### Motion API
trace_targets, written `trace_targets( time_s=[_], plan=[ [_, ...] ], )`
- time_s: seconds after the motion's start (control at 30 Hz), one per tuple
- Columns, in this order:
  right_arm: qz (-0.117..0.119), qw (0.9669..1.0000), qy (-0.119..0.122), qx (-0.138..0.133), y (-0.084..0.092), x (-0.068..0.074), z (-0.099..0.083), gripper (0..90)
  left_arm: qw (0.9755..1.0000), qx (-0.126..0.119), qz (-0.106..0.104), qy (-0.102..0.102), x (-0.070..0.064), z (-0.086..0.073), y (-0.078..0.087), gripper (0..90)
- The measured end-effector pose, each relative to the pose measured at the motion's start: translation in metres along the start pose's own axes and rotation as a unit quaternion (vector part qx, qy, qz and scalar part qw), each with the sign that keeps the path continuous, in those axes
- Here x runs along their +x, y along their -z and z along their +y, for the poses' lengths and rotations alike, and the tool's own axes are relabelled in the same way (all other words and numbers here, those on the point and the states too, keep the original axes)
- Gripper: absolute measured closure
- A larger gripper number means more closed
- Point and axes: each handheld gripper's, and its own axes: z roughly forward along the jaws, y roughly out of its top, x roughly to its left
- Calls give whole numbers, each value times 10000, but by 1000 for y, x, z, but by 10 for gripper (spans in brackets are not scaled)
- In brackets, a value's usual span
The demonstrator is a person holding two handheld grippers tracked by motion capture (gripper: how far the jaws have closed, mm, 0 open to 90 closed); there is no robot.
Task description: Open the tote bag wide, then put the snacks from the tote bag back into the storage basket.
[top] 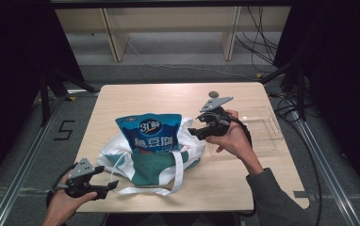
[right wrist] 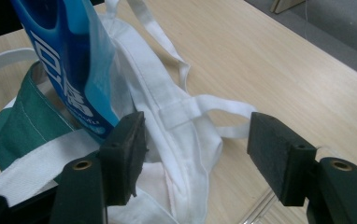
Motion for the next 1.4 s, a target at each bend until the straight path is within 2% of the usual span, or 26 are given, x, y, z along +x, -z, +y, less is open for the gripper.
trace_targets(
  time_s=[0.03,0.07,0.1,0.17,0.2,0.27,0.33,0.37,0.4,0.47,0.5,0.57,0.6,0.63,0.7,0.73,0.77,0.87,0.9,0.93,1.0,1.03,1.07,1.23,1.37,1.4],
  plan=[
    [9,10000,40,66,2,0,3,370,10000,-38,39,79,-4,-3,-1,191],
    [27,9999,115,109,5,0,6,366,10000,48,62,-55,-5,-6,0,190],
    [110,9997,148,158,8,0,11,361,9999,93,71,65,-8,-9,-1,190],
    [112,9995,205,214,12,-1,18,349,9999,112,75,-84,-10,-12,-2,190],
    [103,9994,206,255,14,-1,21,345,9999,131,85,15,-11,-13,-2,190],
    [75,9991,292,308,17,-2,26,334,9996,133,178,-194,-10,-14,-4,190],
    [120,9987,355,332,19,-3,29,329,9997,205,117,-17,-14,-15,-4,190],
    [162,9985,403,321,20,-3,31,324,9997,167,165,-25,-14,-16,-4,190],
    [159,9984,393,378,22,-3,32,316,9996,161,162,-190,-13,-15,-4,190],
    [165,9984,427,329,26,-1,33,305,9996,76,178,-191,-13,-16,-7,190],
    [205,9983,397,380,28,0,35,295,9997,185,149,-98,-15,-17,-6,190],
    [280,9984,370,336,31,1,35,274,9999,85,132,-65,-16,-19,-9,191],
    [365,9976,455,368,32,0,36,261,9997,207,109,-23,-17,-19,-10,190],
    [372,9979,336,399,33,0,35,249,9998,168,135,10,-18,-20,-12,190],
    [346,9982,362,317,34,1,35,239,9997,222,101,-51,-17,-21,-12,190],
    [352,9975,502,338,35,-1,37,234,9997,199,103,79,-18,-21,-13,190],
    [315,9977,475,360,37,0,37,231,9991,251,149,-309,-12,-20,-12,190],
    [335,9975,548,280,43,4,45,228,9996,220,160,75,-15,-24,-14,187],
    [399,9972,554,317,44,5,47,227,9994,293,133,-119,-13,-23,-13,187],
    [362,9970,605,315,44,6,50,227,9997,208,145,-37,-14,-24,-14,187],
    [357,9964,705,299,43,9,56,224,9994,310,145,-100,-14,-24,-14,179],
    [404,9962,720,284,42,10,58,224,9995,230,165,-109,-15,-25,-15,168],
    [410,9961,693,365,41,12,61,219,9994,286,192,0,-16,-26,-16,168],
    [477,9934,956,409,36,18,75,205,9991,330,160,-231,-13,-26,-15,174],
    [503,9917,1086,460,33,26,89,208,9996,204,151,-133,-15,-27,-18,177],
    [531,9914,1104,467,32,28,93,209,9991,256,176,-305,-12,-26,-17,177]
  ],
)
